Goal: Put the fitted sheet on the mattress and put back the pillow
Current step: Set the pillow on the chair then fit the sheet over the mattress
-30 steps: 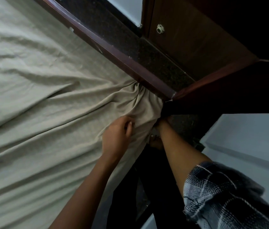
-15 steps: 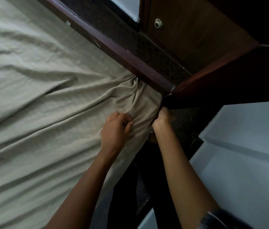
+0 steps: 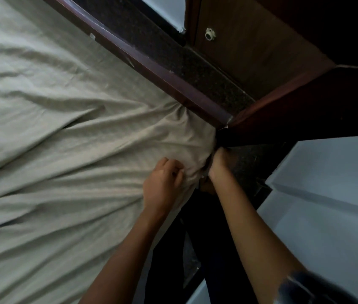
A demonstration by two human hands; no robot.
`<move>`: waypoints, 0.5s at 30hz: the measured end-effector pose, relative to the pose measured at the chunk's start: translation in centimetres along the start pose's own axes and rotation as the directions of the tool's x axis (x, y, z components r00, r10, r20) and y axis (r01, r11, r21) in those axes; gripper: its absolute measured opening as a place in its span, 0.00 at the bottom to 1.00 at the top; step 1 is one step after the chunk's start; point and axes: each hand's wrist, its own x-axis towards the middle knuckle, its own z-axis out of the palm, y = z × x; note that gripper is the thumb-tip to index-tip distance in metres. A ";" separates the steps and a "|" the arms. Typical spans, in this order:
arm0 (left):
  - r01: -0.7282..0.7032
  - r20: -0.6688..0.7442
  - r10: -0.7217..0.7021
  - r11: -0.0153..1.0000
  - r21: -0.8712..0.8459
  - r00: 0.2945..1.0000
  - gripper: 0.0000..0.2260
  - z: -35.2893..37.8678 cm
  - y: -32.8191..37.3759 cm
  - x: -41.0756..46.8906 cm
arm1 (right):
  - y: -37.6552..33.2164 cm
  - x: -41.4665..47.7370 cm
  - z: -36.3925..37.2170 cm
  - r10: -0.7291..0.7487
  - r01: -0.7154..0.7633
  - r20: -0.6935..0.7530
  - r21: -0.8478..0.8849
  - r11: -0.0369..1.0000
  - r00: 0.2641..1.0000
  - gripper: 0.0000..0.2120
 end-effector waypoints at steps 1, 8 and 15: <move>-0.002 -0.004 0.002 1.000 -0.010 1.000 0.02 0.0 -0.3 0.1 | -0.2 -0.2 -0.2 -0.004 0.004 0.005 0.043 0.999 1.000 0.13; -0.001 0.002 0.001 0.999 -0.052 1.000 0.02 0.1 -0.9 0.4 | 0.6 0.5 0.2 -0.014 0.018 0.061 -0.060 0.998 0.998 0.11; 0.001 -0.058 0.001 0.999 0.036 0.998 0.10 0.1 -0.3 0.2 | 1.0 2.0 1.1 -0.044 0.041 -0.002 -0.295 0.955 0.999 0.15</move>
